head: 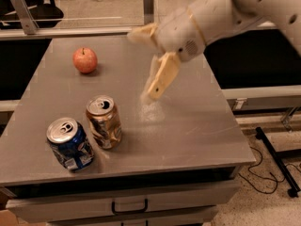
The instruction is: Move orange can near pepsi can
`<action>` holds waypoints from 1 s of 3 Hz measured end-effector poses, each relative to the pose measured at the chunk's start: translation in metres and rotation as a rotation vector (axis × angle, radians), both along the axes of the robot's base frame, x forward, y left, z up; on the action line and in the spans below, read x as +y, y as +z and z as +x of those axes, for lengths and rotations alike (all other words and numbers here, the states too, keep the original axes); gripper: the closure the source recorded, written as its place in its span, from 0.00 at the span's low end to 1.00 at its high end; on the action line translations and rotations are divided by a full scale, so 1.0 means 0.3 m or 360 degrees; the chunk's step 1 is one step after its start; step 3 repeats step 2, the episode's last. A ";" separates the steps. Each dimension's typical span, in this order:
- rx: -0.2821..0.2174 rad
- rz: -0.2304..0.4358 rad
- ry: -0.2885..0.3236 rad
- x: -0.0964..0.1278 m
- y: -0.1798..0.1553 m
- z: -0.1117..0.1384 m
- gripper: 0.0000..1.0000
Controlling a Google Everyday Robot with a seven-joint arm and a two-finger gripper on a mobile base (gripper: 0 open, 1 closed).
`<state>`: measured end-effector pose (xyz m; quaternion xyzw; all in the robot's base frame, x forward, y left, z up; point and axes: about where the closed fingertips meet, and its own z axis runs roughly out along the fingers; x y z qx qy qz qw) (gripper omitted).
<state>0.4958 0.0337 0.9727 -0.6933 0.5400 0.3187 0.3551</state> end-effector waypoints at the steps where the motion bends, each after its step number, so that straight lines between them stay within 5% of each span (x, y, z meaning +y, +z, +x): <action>1: -0.0408 0.0017 -0.0177 -0.091 0.249 0.148 0.00; 2: -0.0510 0.0065 -0.0225 -0.119 0.356 0.172 0.00; 3: -0.0510 0.0065 -0.0225 -0.119 0.356 0.172 0.00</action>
Offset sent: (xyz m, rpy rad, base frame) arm 0.0398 -0.0248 0.0669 0.0080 -0.2312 -0.0989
